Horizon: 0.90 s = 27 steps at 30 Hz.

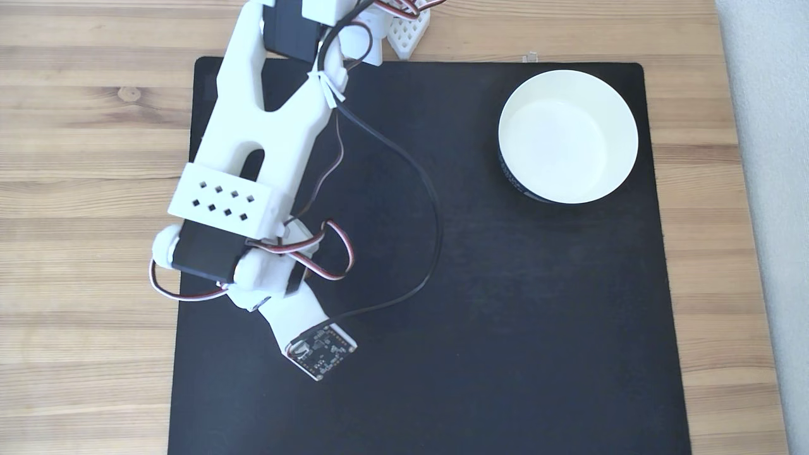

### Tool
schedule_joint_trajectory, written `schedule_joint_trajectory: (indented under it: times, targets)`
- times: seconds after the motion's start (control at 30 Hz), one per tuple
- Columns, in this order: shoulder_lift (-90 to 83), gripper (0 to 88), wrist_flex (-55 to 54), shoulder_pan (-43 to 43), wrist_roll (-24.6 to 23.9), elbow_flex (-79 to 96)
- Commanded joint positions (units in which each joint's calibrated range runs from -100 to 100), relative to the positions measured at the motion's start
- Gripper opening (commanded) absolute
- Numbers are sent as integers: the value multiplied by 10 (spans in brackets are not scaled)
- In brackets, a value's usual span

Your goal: Pick up the toy and place it on the plate

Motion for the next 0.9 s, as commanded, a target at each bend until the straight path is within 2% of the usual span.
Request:
schedule_joint_trajectory:
  times: [0.0,0.3,0.4,0.5,0.87]
  targets:
    - [1,25,8,-2,1,5]
    - [-9,25,19,-2,3,-1]
    - [-10,25,31,-11,3,-50]
    - [-33,25,57,-41,3,-151]
    - [-160,25,56,-97,-2,-157]
